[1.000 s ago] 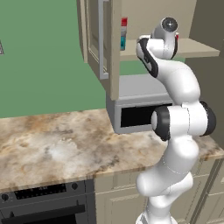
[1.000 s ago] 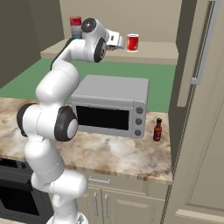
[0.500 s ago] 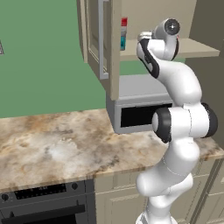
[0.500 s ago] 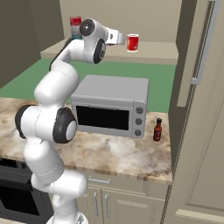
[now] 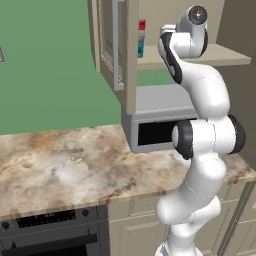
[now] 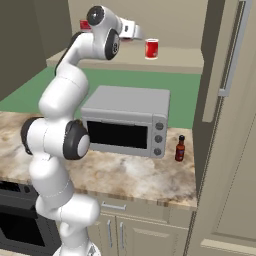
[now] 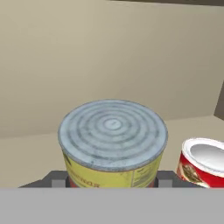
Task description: Stack two cans on top of the other two cans in the cabinet.
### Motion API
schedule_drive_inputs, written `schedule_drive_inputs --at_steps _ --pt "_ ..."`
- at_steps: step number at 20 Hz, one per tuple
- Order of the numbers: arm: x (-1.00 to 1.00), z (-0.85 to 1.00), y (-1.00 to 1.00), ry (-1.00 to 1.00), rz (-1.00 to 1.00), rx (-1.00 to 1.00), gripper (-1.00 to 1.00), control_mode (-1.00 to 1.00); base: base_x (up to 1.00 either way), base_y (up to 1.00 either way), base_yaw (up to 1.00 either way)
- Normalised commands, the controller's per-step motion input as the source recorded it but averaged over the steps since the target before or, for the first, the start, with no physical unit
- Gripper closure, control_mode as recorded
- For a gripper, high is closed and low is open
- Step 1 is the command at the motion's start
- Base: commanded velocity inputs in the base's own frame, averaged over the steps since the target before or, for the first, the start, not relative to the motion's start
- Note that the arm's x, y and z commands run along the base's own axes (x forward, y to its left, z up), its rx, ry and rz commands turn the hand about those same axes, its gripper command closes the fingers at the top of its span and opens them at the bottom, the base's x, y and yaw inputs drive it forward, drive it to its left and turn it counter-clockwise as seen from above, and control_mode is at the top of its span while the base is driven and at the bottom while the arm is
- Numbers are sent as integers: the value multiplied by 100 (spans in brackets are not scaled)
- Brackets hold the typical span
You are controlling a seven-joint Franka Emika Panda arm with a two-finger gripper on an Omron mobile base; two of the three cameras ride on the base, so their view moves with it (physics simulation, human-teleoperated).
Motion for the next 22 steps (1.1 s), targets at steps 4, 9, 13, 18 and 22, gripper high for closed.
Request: schedule_drive_inputs --at_steps 4,9,13,18,22 --pt "-14 30 -8 0 -1 0 100 -100 0 0 0" --pt "-5 18 -13 1 0 0 100 -100 0 0 0" --pt "0 -1 -30 0 0 0 100 -100 0 0 0" --pt "0 -5 -36 0 0 -2 100 -100 0 0 0" --pt "0 -14 -31 0 0 -1 100 -100 0 0 0"
